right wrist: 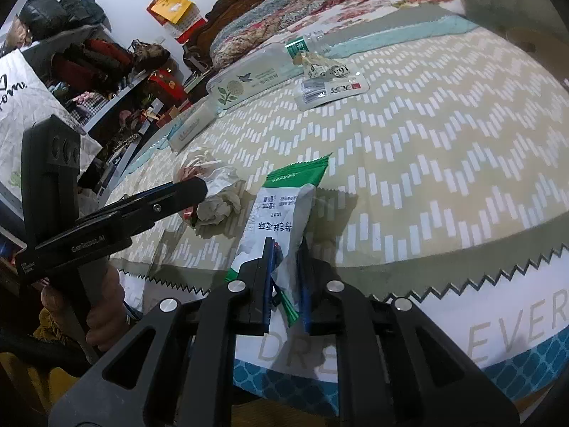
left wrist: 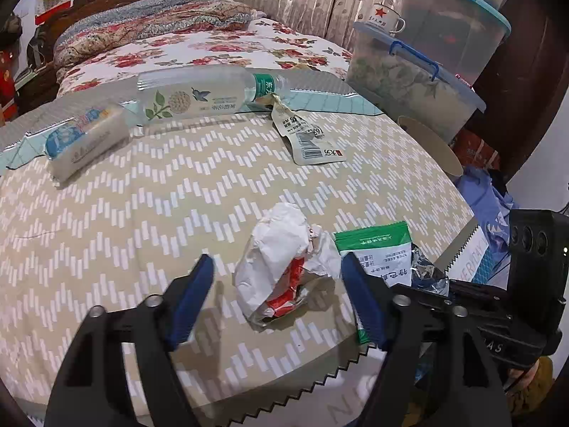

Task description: Collect trash

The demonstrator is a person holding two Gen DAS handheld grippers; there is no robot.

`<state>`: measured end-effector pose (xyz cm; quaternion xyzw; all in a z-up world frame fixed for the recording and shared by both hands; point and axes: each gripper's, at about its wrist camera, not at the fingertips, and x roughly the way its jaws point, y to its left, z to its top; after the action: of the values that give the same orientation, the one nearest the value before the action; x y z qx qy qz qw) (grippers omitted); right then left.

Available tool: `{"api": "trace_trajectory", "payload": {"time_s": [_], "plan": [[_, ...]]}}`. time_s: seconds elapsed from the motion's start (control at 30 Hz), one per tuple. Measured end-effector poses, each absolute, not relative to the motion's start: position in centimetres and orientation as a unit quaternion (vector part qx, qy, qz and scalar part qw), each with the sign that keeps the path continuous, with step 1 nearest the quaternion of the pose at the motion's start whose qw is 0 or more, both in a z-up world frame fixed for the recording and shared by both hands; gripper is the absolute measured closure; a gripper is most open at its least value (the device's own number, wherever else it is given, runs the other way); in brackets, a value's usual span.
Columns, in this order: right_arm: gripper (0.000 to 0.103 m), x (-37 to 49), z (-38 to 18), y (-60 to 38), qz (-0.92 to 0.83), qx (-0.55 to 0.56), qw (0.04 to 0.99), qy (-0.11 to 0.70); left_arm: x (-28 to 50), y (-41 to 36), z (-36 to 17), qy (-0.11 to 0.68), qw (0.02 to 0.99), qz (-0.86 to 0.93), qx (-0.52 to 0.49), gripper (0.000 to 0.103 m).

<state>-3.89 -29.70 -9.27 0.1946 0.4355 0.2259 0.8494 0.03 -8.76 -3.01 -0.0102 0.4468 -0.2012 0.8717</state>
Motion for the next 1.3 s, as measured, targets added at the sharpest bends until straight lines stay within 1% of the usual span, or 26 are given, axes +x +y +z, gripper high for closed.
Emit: {"api": "trace_trajectory", "payload": {"time_s": [0.17,0.23,0.27,0.3,0.33,0.57,0.9,1.1,1.3], "plan": [[0.086,-3.9,-9.1,-29.5,0.226,0.178,0.856,0.430,0.4,-9.3,-3.6,0.449,0.870,-0.201,-0.006,0.030],[0.076,-4.0,-9.0,-29.5,0.226,0.176,0.858,0.425,0.6,-9.1,-3.9,0.453,0.869,-0.200,-0.010,0.030],[0.062,-4.1,-8.9,-29.6,0.225,0.176,0.861,0.419,0.7,-9.0,-4.0,0.454,0.868,-0.199,-0.012,0.030],[0.043,-4.3,-8.6,-29.6,0.221,0.175,0.868,0.408,0.8,-8.9,-4.1,0.456,0.868,-0.198,-0.014,0.030],[0.036,-4.5,-8.4,-29.6,0.217,0.171,0.873,0.401,0.9,-8.8,-4.3,0.458,0.867,-0.198,-0.016,0.029],[0.036,-4.9,-7.7,-29.4,0.202,0.139,0.891,0.383,1.0,-8.2,-4.6,0.458,0.867,-0.197,-0.024,0.028],[0.034,-5.0,-7.5,-29.4,0.198,0.141,0.895,0.373,0.9,-8.7,-4.8,0.448,0.871,-0.199,-0.009,0.026],[0.033,-5.0,-7.4,-29.5,0.195,0.145,0.898,0.367,0.7,-8.9,-4.9,0.442,0.874,-0.202,0.002,0.023],[0.033,-4.6,-7.6,-29.3,0.194,0.142,0.897,0.370,0.7,-9.1,-5.0,0.441,0.872,-0.213,-0.001,0.016]]}}
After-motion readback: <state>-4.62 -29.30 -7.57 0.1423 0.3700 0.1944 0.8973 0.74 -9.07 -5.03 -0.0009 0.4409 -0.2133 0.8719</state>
